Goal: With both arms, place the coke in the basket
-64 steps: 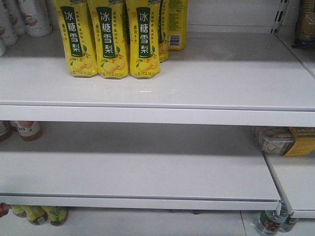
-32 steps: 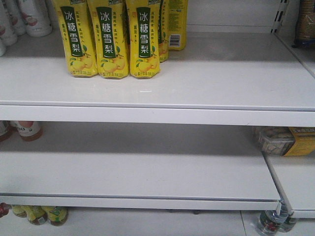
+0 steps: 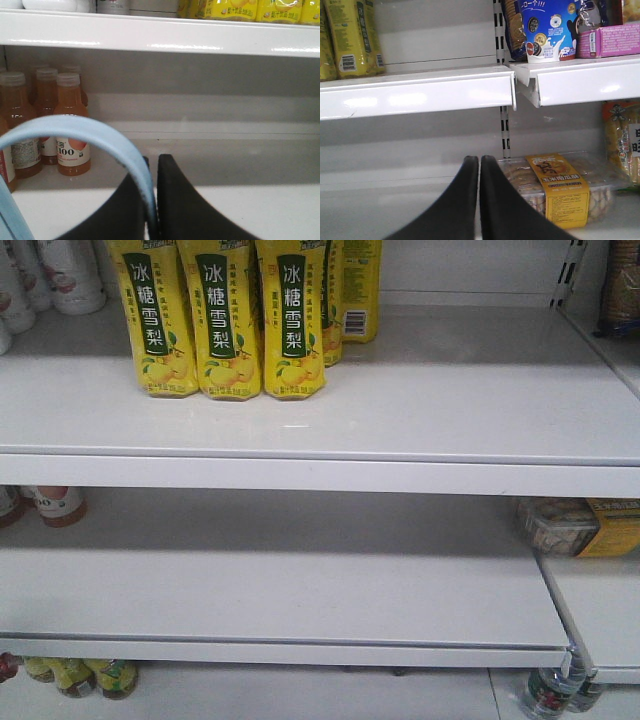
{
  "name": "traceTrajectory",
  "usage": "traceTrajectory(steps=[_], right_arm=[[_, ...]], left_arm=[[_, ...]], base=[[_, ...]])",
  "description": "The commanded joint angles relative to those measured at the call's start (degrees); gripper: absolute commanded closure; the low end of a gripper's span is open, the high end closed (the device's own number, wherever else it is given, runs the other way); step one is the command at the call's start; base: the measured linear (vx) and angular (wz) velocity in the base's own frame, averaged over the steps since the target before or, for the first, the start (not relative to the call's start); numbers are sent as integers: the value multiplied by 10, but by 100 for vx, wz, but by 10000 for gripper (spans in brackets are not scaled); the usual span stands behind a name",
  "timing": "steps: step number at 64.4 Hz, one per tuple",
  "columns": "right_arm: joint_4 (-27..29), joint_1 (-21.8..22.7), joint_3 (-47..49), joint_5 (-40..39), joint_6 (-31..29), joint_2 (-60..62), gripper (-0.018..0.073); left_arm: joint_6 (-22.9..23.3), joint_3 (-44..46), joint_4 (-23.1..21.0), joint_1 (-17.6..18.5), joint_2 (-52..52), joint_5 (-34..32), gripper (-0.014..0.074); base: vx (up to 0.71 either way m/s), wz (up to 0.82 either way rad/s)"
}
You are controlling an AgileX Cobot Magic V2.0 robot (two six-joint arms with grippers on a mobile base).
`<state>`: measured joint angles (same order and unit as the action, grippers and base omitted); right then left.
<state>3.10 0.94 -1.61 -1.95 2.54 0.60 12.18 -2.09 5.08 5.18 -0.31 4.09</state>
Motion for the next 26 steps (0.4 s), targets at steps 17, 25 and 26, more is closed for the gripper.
traceTrajectory(steps=[17,25,26], right_arm=[[-4,4,-6,-45,-5,10,561],[-4,4,-6,-45,-5,10,561],[-4,4,-6,-45,-5,10,561]], left_arm=[[-26,2,23,1,-12,-82,603],[-26,2,23,1,-12,-82,603],[-26,2,23,1,-12,-82,603]], base=[[0,0],[0,0],[0,0]])
